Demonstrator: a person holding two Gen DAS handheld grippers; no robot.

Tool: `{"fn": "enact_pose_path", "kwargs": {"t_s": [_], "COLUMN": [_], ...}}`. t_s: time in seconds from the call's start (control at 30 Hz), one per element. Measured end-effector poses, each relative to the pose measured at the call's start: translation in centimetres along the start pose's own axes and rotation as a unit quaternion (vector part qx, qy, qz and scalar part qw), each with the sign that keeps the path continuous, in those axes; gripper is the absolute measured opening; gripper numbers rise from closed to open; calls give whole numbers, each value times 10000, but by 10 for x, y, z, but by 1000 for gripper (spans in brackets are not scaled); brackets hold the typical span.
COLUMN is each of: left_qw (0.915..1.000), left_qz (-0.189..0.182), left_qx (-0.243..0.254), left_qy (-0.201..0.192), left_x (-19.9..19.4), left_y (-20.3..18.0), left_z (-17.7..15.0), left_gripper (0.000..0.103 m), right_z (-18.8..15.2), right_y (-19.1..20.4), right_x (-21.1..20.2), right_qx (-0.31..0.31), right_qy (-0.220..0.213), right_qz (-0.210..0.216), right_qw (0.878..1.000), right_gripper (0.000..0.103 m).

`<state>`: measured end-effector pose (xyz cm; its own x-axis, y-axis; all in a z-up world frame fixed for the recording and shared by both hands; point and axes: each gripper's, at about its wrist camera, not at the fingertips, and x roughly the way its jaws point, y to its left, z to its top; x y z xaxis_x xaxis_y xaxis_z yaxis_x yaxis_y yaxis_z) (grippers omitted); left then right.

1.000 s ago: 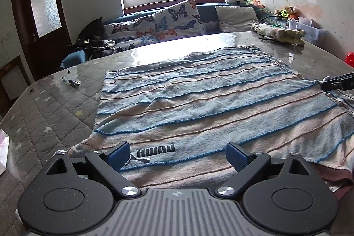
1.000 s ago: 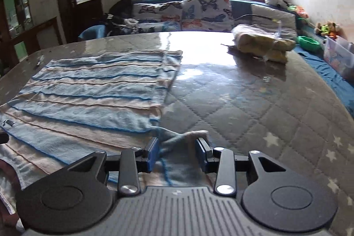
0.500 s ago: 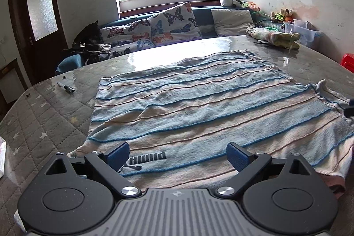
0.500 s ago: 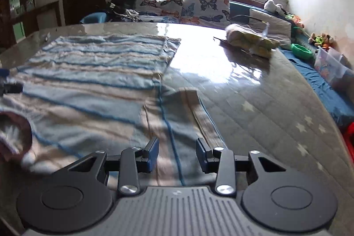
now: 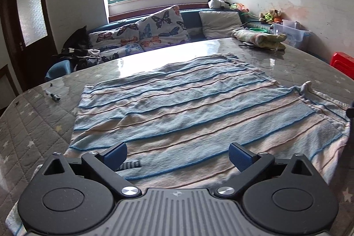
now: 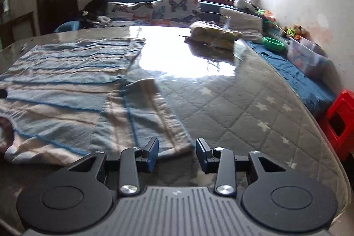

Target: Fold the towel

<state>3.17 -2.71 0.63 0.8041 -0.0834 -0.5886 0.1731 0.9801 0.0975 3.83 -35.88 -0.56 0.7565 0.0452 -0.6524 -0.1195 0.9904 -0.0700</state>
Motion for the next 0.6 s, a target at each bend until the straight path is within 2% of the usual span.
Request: {"fn": "enact_pose_path", "kwargs": {"t_s": [0.13,0.37,0.47,0.5,0.57,0.6], "left_qw": [9999,9995,9995,9995,9995,9995], "left_qz": [-136,-242,-257,-252,-241,-231], "left_qx": [49,195,180,178,172,165], "left_qy": [14,56,71,77,91,100], "left_x": [1,3,4,4,4,4], "left_y": [-10,-24,-25,-25,-24,-23], "left_z": [0,0,0,-1,-1,-2], "left_gripper": [103,103,103,103,103,103], "right_z": [-2,-7,-8,-7,-7,-6], "right_y": [-9,-7,-7,-7,-9,-10], "right_x": [7,4,3,4,4,4], "right_qx": [436,613,695,731,812,857], "right_qy": [58,-24,-62,-73,-90,-98], "right_qz": [33,55,45,55,79,92], "right_qw": [9990,9981,9976,9973,9966,9962], "right_gripper": [37,37,34,27,21,15]}}
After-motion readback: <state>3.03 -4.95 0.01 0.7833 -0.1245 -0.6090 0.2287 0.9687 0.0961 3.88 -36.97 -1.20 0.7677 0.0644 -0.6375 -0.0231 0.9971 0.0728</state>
